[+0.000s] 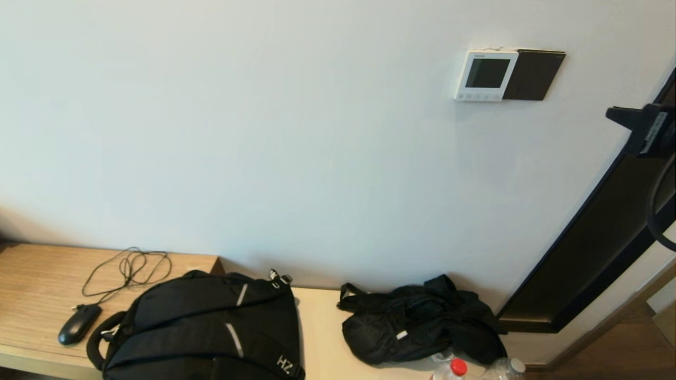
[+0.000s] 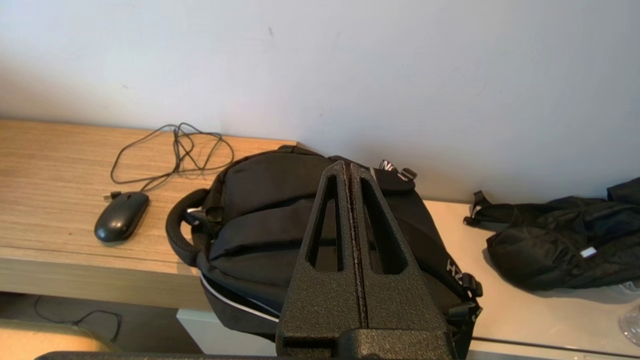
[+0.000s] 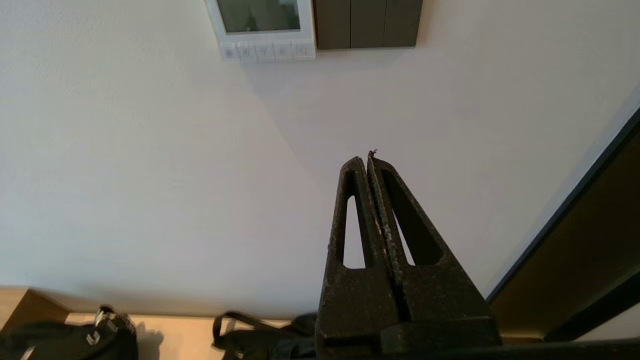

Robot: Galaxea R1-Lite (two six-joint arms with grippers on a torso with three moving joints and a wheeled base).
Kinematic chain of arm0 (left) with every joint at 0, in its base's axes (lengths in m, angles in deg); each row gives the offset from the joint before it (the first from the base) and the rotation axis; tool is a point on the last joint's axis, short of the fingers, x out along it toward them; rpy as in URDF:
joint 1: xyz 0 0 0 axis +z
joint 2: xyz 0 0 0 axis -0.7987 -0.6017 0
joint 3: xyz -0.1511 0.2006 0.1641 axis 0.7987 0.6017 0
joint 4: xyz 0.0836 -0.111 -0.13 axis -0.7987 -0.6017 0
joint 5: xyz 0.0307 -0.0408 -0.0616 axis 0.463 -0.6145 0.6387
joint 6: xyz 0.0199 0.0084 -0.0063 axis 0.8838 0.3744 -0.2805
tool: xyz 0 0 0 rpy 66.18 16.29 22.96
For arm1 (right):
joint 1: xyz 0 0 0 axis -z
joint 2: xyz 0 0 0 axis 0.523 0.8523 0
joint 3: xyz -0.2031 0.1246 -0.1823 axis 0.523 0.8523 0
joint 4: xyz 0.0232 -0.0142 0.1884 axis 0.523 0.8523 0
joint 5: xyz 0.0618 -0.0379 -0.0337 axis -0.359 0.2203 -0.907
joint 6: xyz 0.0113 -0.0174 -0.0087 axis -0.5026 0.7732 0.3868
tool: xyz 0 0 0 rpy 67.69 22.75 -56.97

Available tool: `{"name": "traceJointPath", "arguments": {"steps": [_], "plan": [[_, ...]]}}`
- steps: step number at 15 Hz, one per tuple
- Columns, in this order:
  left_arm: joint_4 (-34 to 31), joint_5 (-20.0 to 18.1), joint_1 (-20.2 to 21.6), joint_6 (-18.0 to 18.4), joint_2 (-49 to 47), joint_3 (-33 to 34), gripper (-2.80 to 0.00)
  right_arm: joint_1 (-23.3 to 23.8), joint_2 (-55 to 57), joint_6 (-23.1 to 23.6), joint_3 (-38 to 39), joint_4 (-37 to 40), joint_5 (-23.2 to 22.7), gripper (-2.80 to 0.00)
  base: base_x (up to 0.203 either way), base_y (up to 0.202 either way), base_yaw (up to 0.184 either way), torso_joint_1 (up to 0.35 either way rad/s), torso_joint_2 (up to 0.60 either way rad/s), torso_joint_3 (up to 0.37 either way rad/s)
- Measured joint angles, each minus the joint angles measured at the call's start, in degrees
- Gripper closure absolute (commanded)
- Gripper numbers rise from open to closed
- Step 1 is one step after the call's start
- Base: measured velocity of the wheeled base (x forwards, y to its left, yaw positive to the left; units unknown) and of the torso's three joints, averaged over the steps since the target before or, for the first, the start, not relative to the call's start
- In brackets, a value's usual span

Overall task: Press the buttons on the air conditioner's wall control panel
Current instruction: Turn on the central air conditioner

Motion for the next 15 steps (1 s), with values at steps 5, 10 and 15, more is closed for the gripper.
{"name": "traceJointPath", "arguments": {"steps": [5,10,15], "plan": [[0.0,0.0,0.0,0.0,0.0,0.0,0.0,-4.7,8.9,0.0,-7.5,-4.3,7.0,0.0,0.0,0.0,0.0,0.0,0.0,0.0],[0.0,0.0,0.0,0.0,0.0,0.0,0.0,-6.3,13.8,-0.6,-11.8,-4.5,7.3,0.0,0.0,0.0,0.0,0.0,0.0,0.0],[0.0,0.0,0.0,0.0,0.0,0.0,0.0,-7.0,17.7,-0.6,-14.9,-4.9,7.8,0.0,0.0,0.0,0.0,0.0,0.0,0.0]]}}
